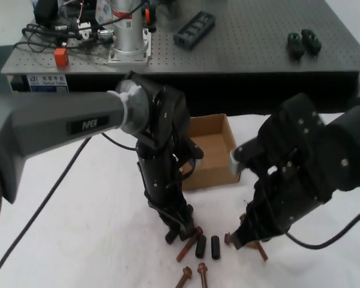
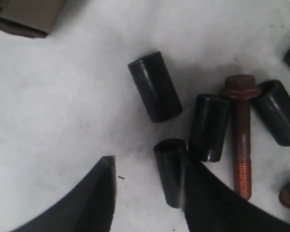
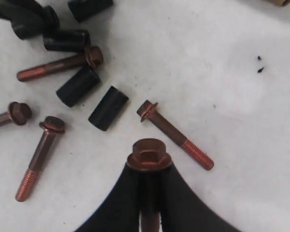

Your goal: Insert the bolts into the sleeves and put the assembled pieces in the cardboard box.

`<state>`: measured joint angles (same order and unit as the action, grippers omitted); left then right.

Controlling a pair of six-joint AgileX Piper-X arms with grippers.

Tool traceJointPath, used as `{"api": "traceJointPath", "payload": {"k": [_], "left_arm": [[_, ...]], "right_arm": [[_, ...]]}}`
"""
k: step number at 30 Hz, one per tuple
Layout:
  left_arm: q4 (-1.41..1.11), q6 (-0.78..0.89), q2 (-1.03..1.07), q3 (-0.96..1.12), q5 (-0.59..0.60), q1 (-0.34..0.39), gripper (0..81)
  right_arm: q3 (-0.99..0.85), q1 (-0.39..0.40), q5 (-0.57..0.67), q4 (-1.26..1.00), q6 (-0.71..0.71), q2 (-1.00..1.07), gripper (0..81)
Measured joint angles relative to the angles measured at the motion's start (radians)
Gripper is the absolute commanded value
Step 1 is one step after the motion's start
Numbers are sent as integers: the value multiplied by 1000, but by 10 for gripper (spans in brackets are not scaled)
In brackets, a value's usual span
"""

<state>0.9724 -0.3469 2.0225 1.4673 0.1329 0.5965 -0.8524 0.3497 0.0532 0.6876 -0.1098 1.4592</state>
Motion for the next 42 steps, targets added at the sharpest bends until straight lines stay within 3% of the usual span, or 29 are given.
{"api": "traceJointPath", "payload": {"k": [7,22,24,27,28,32,36,42], "left_arm": [[66,25,17,0,32,16,315],[44,51,49,12,48,18,308],[44,51,51,19,44,14,246],[54,51,54,32,44,15,38],[55,54,54,36,44,15,1],[46,101,29,35,49,13,7],[-75,178,-131,-45,75,-7,7],[-323,254,-364,-243,209,-28,7]], "right_arm": [[0,0,0,5,0,-105,25],[0,0,0,43,7,-107,25],[0,0,0,43,7,-107,25],[0,0,0,43,7,-107,25],[0,0,0,43,7,-107,25],[0,0,0,43,7,-107,25],[8,0,31,2,10,-120,25],[98,0,165,-272,139,-271,25]]}}
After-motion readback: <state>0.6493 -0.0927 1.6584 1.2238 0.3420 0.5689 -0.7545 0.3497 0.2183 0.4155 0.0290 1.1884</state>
